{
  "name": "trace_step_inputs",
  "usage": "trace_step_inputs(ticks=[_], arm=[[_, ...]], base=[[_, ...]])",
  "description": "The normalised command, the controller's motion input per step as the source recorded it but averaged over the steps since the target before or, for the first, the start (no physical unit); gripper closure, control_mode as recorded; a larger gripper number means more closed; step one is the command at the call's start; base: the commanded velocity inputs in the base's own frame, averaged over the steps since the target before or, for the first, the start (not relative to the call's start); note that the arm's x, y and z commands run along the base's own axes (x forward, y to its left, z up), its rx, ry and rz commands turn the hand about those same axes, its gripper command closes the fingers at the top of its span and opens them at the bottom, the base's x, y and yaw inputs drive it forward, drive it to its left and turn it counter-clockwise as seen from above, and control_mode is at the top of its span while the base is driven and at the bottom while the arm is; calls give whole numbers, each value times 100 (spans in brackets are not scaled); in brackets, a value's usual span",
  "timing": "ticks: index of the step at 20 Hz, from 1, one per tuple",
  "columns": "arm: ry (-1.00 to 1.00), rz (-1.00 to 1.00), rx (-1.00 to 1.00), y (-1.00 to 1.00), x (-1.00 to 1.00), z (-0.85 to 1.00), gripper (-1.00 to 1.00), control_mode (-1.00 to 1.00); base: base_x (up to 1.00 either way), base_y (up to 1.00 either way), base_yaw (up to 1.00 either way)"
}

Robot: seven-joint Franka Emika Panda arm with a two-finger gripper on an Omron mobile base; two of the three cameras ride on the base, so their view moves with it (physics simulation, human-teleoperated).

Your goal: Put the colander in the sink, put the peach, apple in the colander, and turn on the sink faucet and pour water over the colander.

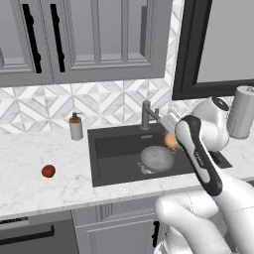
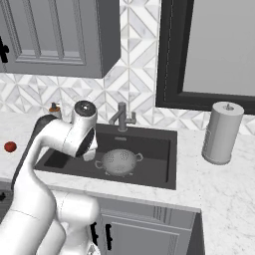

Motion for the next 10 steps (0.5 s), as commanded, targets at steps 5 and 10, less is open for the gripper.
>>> trace_step_inputs(ticks=[5,10], arm=[[-12,47,0,-100,8,-30,100,-100],[-12,50,0,-68,35,-21,100,-100]], base=[[0,0,0],[0,0,0]])
